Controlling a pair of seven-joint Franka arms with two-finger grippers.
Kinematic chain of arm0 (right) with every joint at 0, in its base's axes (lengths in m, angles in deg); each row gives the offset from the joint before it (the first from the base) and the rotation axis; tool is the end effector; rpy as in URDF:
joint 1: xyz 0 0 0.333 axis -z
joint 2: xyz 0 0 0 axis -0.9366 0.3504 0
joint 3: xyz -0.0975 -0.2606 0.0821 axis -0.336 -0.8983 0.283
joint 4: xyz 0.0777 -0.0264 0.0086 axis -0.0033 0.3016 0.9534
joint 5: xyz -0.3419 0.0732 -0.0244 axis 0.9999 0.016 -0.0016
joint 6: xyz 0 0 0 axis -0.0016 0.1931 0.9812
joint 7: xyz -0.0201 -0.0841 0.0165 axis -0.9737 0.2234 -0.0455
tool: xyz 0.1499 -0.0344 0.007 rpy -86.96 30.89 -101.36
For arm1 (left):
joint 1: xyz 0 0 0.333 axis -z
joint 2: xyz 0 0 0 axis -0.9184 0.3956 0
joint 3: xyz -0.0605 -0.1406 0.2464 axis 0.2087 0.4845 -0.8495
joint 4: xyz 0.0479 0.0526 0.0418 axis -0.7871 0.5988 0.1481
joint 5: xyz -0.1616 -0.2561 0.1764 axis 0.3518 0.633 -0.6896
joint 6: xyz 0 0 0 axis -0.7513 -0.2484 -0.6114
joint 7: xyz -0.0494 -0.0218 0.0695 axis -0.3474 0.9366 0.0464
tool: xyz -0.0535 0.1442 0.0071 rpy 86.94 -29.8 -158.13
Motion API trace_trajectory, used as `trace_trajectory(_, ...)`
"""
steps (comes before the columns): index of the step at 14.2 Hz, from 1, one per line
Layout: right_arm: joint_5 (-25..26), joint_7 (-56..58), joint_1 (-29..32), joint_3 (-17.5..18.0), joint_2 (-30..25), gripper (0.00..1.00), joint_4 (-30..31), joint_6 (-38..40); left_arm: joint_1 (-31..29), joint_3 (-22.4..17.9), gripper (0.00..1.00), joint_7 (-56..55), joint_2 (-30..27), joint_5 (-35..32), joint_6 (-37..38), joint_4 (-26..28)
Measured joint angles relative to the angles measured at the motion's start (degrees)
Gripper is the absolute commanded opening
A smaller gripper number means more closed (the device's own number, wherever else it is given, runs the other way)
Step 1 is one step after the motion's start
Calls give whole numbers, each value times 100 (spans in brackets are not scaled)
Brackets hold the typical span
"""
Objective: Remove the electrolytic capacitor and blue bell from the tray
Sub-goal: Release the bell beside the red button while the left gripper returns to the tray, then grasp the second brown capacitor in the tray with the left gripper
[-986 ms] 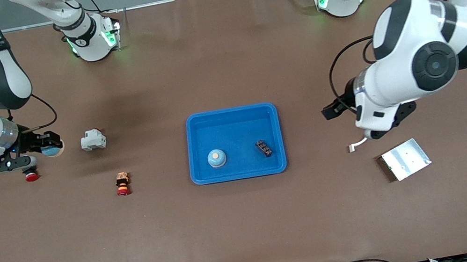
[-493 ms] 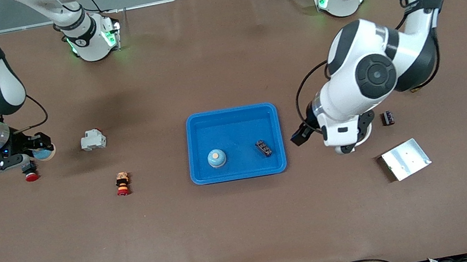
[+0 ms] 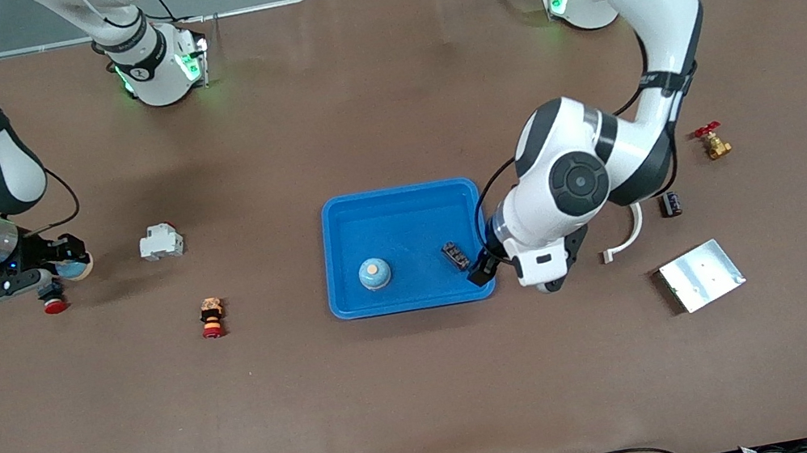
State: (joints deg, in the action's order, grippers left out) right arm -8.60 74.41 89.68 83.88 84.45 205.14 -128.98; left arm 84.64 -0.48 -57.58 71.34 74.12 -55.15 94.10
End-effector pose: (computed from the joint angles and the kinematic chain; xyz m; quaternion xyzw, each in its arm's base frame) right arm 0.4426 -0.1608 0.2045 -0.9950 -0.0941 0.0224 0.0235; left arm 0.5760 -0.3570 0.2759 0.8914 0.4359 -0.0941 0.0805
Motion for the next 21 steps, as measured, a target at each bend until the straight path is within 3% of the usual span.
trace_trajectory(5, -28, 90, 59, 1, 144, 0, 4, -47, 206, -20, 100, -125, 364, 0, -481, -2)
trace_trajectory(8, -323, 419, 119, 2, 227, 0, 79, -122, 396, -57, 100, -242, 614, -53, -693, -1)
trace_trajectory(21, -388, 971, 145, 1, 340, 0, 458, -986, 500, -143, 100, -277, 1129, -352, -899, -3)
